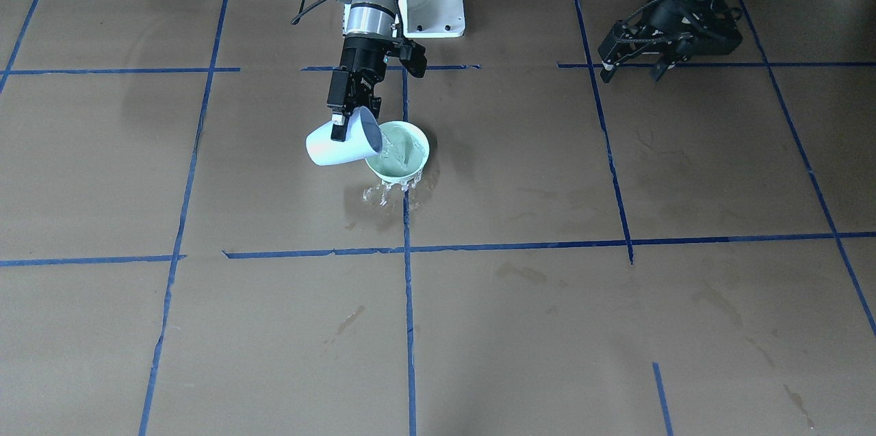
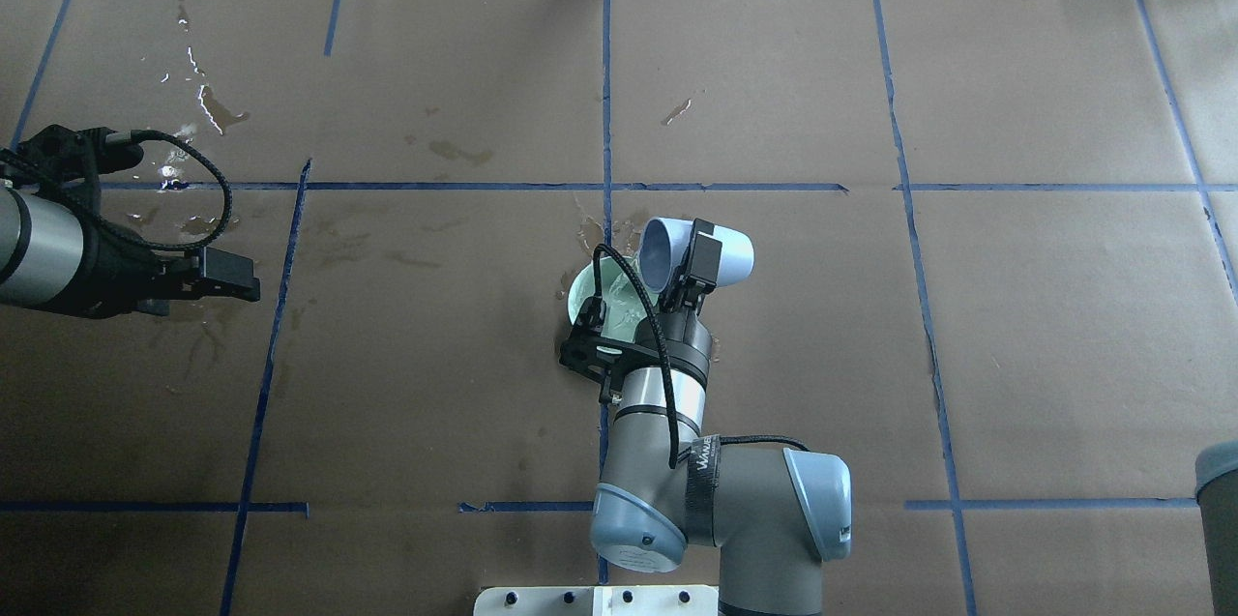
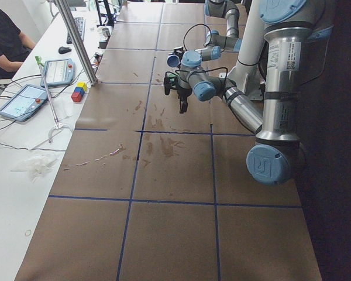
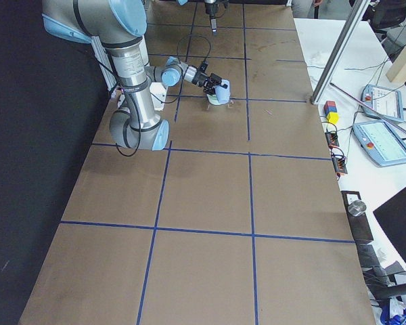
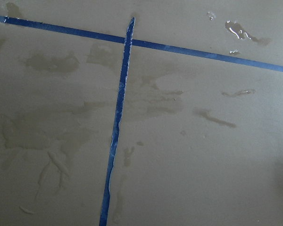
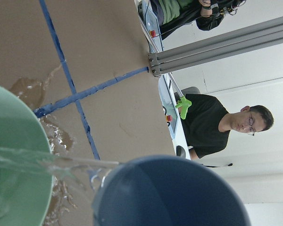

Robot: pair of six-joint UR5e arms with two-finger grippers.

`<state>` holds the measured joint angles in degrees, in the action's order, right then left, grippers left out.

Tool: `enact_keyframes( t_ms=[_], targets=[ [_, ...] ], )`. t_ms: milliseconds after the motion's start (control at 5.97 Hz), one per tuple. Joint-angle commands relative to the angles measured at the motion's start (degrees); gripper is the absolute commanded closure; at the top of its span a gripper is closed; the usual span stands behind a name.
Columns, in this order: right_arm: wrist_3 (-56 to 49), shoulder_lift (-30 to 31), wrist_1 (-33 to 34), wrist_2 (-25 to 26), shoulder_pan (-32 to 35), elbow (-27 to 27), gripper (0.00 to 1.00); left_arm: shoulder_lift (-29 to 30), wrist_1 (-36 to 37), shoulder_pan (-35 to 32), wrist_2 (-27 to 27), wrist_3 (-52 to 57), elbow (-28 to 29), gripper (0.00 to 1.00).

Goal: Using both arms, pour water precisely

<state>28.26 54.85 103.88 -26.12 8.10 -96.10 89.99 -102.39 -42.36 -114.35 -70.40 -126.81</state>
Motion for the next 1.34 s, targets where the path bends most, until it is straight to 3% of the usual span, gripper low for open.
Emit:
enact_keyframes(
  t_ms=[0,167,335,502,1172],
  targets=[
    [1.6,0.0,0.19,0.2,-0.28,-0.84,1.0,-0.08,0.0,0.0,0.0,-0.09,-0.28,0.0],
    [8.32,1.3,-5.3,-0.15,-0.72,-1.11,1.0,-0.17,0.0,0.0,0.0,-0.09,-0.28,0.0],
    [9.34,2.53,-14.58,-0.33,-0.98,-0.94,1.0,-0.17,0.0,0.0,0.0,-0.09,-0.28,0.0],
    [11.18,3.07,-19.54,-1.38,-0.81,-0.94,1.0,-0.17,0.0,0.0,0.0,-0.09,-0.28,0.0],
    [28.13,5.35,-31.86,-5.08,1.3,-1.46,1.0,0.01,0.0,0.09,0.0,-0.09,-0.19,0.0]
  ],
)
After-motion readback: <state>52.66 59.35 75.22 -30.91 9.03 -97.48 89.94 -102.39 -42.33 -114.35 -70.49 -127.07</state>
